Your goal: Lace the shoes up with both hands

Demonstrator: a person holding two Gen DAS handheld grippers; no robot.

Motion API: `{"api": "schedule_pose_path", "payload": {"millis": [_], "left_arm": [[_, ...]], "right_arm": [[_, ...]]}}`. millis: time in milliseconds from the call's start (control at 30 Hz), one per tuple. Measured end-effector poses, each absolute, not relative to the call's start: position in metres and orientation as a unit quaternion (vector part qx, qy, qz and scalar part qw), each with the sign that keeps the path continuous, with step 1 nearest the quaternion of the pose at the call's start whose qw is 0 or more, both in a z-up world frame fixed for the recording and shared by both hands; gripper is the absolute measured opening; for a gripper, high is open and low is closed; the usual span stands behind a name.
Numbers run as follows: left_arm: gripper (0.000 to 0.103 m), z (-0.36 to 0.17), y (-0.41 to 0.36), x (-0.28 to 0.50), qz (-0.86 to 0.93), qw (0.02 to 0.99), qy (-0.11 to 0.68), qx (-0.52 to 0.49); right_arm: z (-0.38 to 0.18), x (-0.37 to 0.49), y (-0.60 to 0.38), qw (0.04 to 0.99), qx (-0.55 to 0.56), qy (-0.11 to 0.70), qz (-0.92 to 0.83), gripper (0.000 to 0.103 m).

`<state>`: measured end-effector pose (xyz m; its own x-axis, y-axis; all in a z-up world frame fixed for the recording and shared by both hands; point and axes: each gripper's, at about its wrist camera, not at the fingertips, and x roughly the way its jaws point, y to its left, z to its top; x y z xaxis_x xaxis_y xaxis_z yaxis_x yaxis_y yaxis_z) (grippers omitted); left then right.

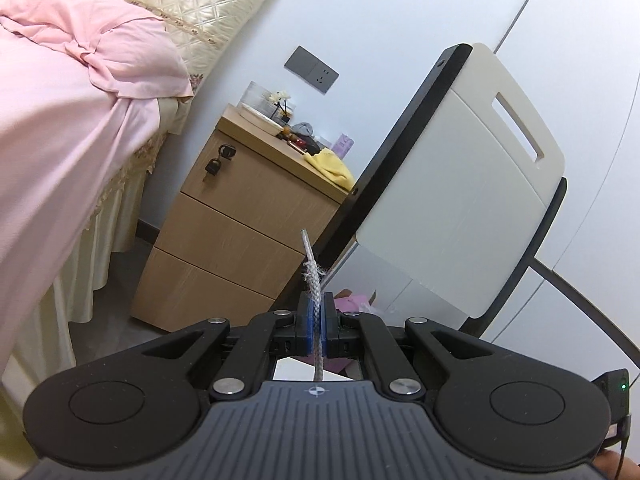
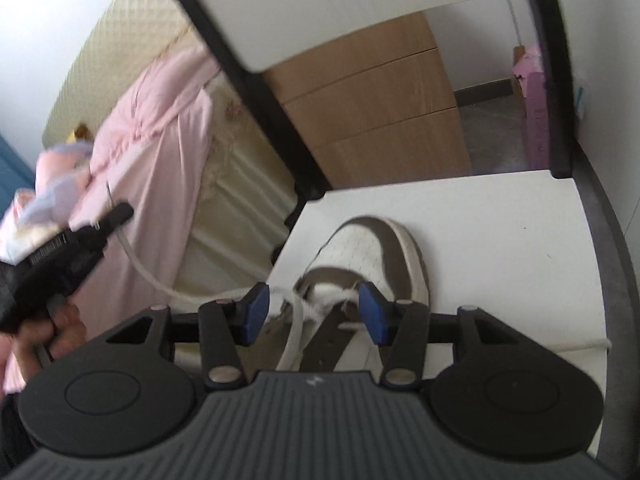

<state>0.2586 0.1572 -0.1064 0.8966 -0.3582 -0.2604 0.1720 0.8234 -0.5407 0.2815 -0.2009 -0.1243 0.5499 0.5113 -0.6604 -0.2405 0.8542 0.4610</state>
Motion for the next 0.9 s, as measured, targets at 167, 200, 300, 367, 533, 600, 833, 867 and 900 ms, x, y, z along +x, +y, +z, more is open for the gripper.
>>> {"api": "schedule_pose_path", "payload": {"millis": [167, 200, 300, 367, 533, 600, 833, 867, 900], "left_arm": [[0.004, -0.106, 0.159, 0.256, -0.146, 0.939, 0.175, -0.258], [0.004, -0.106, 0.160, 0.256, -0.145, 0.939, 0.172, -0.260], [0.004, -0.104, 0.165, 0.254, -0.144, 0.939, 0.164, -0.267], [0.004, -0.104, 0.167, 0.252, -0.144, 0.938, 0.160, -0.272], [0.004, -0.104, 0.176, 0.249, -0.142, 0.934, 0.153, -0.290], [0.004, -0.104, 0.179, 0.249, -0.139, 0.933, 0.152, -0.296], [0.004, -0.105, 0.179, 0.248, -0.142, 0.933, 0.154, -0.293], [0.004, -0.105, 0.178, 0.248, -0.143, 0.933, 0.154, -0.292], [0.004, -0.105, 0.178, 0.248, -0.143, 0.933, 0.155, -0.292]], "right_arm": [[-0.125, 0.281, -0.180, 0.870, 0.093, 0.434, 0.216, 0.009], [-0.126, 0.280, -0.178, 0.871, 0.090, 0.431, 0.216, 0.007], [-0.121, 0.281, -0.178, 0.876, 0.098, 0.417, 0.221, 0.002], [-0.119, 0.279, -0.178, 0.881, 0.108, 0.404, 0.222, 0.002], [-0.116, 0.280, -0.179, 0.878, 0.134, 0.394, 0.237, 0.012], [-0.119, 0.282, -0.174, 0.871, 0.135, 0.398, 0.253, 0.032], [-0.126, 0.296, -0.146, 0.867, 0.071, 0.411, 0.274, 0.043], [-0.127, 0.299, -0.143, 0.867, 0.060, 0.412, 0.274, 0.043], [-0.128, 0.300, -0.139, 0.867, 0.047, 0.412, 0.275, 0.042]]}}
